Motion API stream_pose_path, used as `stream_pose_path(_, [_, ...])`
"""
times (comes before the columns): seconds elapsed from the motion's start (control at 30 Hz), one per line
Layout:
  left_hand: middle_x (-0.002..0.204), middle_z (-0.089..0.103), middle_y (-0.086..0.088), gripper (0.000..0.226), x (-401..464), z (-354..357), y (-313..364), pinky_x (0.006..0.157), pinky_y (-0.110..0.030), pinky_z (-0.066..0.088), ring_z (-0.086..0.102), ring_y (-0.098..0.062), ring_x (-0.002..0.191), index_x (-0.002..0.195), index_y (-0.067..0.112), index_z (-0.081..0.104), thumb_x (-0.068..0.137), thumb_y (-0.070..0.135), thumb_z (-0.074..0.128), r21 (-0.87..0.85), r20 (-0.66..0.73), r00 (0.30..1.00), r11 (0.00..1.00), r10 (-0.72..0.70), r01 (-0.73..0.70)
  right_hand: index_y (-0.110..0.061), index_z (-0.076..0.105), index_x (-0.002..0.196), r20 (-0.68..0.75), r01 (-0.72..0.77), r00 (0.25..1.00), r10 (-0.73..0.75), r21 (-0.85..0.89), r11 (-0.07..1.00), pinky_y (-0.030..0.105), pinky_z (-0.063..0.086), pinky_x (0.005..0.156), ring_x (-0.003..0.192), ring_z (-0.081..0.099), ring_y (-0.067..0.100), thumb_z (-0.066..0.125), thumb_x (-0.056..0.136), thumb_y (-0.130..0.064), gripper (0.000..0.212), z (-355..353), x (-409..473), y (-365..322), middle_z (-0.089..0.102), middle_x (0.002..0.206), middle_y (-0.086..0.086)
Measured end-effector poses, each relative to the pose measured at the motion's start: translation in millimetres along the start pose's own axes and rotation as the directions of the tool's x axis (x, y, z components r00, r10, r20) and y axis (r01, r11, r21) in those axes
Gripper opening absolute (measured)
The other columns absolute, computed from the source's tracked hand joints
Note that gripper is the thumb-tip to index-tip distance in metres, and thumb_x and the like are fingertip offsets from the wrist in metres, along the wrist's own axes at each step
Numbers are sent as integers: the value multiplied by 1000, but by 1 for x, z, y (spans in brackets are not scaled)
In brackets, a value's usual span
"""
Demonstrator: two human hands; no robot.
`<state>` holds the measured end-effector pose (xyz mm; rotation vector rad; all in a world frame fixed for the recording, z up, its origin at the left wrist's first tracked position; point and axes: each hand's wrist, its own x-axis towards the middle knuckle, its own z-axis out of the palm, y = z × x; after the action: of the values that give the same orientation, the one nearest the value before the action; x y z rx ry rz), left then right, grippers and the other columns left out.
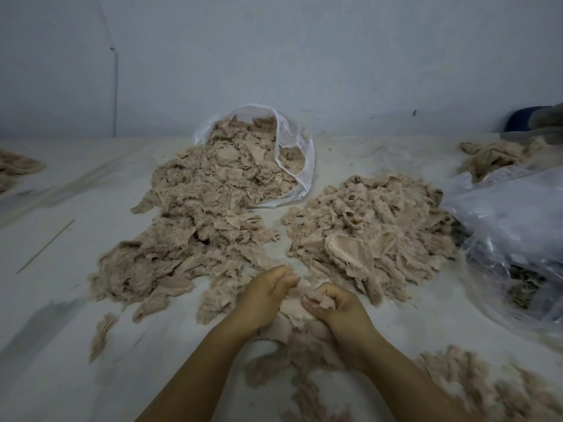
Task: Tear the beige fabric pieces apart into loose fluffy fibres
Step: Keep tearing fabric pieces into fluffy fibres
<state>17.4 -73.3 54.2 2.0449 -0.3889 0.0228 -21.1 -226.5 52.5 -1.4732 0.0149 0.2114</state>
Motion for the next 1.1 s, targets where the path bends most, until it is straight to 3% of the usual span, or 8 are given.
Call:
stream_pose_path(0.2, [56,46,6,34,-1,-8,-12,57,-30,35,44,-9,55,65,20,49,99,26,45,-46,-230,967,994,-105,97,-2,59,83,-282,12,957,59,242,970,43,53,75,81,65,32,65,87,-6,8,-5,4,3,68,91,23])
stream_pose_path(0.33, [80,68,13,37,-5,-5,-5,72,-21,50,62,-1,75,83,33,69,72,67,61,-91,39,988,984,-150,153,-6,60,90,-248,14,968,36,197,980,26,56,62,67,68,16,63,88,-3,5,-3,4,3,70,82,7])
stream_pose_path(0.5, [74,71,15,16,-4,5,-4,63,-13,48,66,0,69,75,26,70,83,12,71,-195,157,979,968,-126,156,-2,61,106,-227,-32,971,73,179,983,48,53,83,87,67,34,65,86,-2,20,-2,5,5,69,96,22])
stream_pose_path(0.67, [81,68,-2,14,-5,-4,-9,81,-36,50,65,-16,81,76,9,70,81,22,73,22,215,970,994,-109,107,-2,66,79,-255,-43,963,83,160,986,33,54,59,59,64,21,64,87,-3,8,-13,4,2,68,68,15])
stream_pose_path(0.87, [89,70,10,23,-10,-16,-8,76,-22,50,65,-6,85,93,24,74,75,39,76,-24,350,930,991,-117,134,-9,49,61,-174,-98,974,146,258,961,31,47,49,41,48,13,65,87,-9,30,-21,3,-1,49,45,2])
stream_pose_path(0.93, [105,68,13,49,-7,-10,-3,80,-17,49,63,-2,98,111,30,67,69,55,71,-104,289,947,978,-143,180,-10,45,61,-146,-113,978,148,226,967,28,44,49,41,46,12,66,86,-10,33,-16,1,0,47,45,0])
stream_pose_path(1.03, [72,65,12,9,-1,3,10,68,-20,47,62,-3,68,81,28,67,84,36,67,-147,106,986,979,-128,142,-10,50,62,-135,-108,980,144,245,963,26,43,51,42,48,10,66,87,-12,30,-7,0,1,51,47,-1])
stream_pose_path(1.1, [54,56,9,31,1,9,9,62,-22,44,52,-8,55,61,20,59,92,21,58,-196,-21,990,971,-142,135,-6,57,69,-165,-104,975,151,262,959,25,45,51,47,51,11,66,88,-14,22,-3,-1,0,55,54,3])
